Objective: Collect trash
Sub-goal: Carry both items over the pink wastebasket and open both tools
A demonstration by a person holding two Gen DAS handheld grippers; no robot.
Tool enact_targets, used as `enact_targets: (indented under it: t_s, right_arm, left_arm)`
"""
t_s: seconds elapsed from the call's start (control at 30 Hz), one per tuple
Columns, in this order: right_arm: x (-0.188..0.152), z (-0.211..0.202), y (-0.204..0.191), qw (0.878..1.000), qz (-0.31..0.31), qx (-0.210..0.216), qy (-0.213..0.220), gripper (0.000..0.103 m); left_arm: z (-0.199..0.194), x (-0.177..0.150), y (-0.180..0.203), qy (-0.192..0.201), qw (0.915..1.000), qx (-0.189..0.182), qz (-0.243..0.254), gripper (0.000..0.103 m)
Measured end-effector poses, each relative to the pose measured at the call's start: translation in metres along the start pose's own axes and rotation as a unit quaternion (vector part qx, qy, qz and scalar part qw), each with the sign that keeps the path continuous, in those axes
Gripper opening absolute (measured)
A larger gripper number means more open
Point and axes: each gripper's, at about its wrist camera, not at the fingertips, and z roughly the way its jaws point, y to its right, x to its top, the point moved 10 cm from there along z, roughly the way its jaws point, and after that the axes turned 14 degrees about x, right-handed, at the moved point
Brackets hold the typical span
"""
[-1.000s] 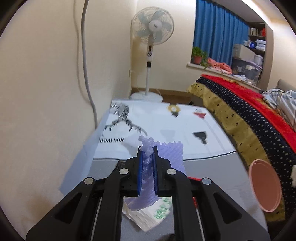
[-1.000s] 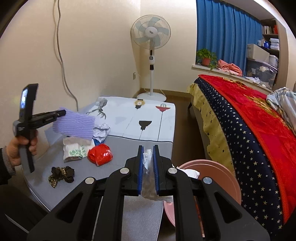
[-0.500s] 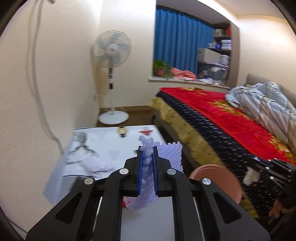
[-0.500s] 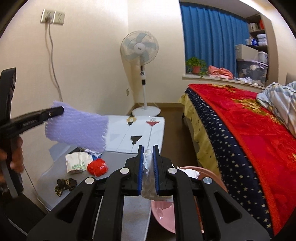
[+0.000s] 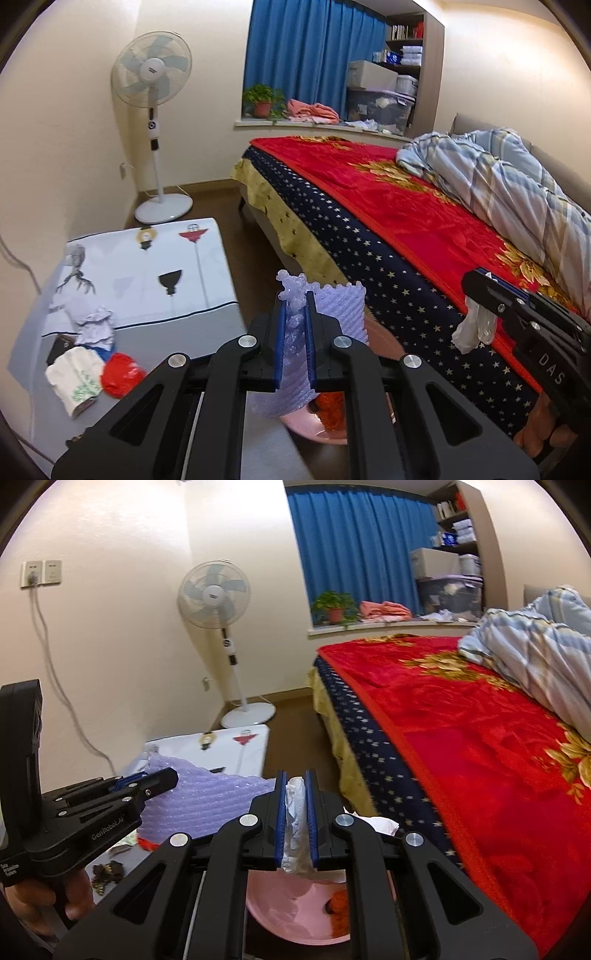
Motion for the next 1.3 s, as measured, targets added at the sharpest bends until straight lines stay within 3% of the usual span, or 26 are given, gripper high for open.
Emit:
enact_targets:
  t_s: [0.33, 0.57, 0.77, 0.83, 0.87, 0.9, 0.93, 1.3]
  right_arm:
    - [-0.014, 0.027, 0.051, 0.999, 0.031, -0.031, -0.031, 0.011]
    - [-0.027, 0.053, 0.062, 0.997, 0.041, -0.031, -0.065, 0.011]
    - [-0.036, 0.066, 0.064, 0.995, 0.039, -0.036, -0.083, 0.014]
    - [-0.039, 0.07, 0.065, 0.995, 0.039, -0.039, -0.087, 0.019]
    - [-0.04, 0.071, 0.065, 0.995, 0.039, -0.04, -0.087, 0.034]
    - [-0.04, 0.072, 0.065, 0.995, 0.04, -0.042, -0.086, 0.057]
    - [-0.039, 0.071, 0.065, 0.995, 0.04, -0.044, -0.082, 0.063]
    - [-0.018, 0.05, 0.067, 0.996, 0.017, -0.079, -0.042, 0.068]
  left_arm:
    - [0.044, -0.009, 0.026, -0.032, 0.9994, 0.008, 0.012, 0.009]
    - [0.074, -0.02, 0.03, -0.061, 0.9981, -0.004, 0.004, 0.009]
    - [0.088, -0.025, 0.031, -0.062, 0.998, -0.001, 0.014, 0.01]
    - [0.091, -0.026, 0.03, -0.062, 0.998, -0.001, 0.014, 0.01]
    - [0.092, -0.025, 0.029, -0.063, 0.9979, 0.0, 0.013, 0.01]
    - [0.093, -0.025, 0.029, -0.063, 0.9979, -0.002, 0.012, 0.01]
    - [0.093, -0.025, 0.029, -0.063, 0.998, -0.002, 0.012, 0.01]
    - [0.097, -0.03, 0.035, -0.071, 0.9973, -0.001, 0.018, 0.012]
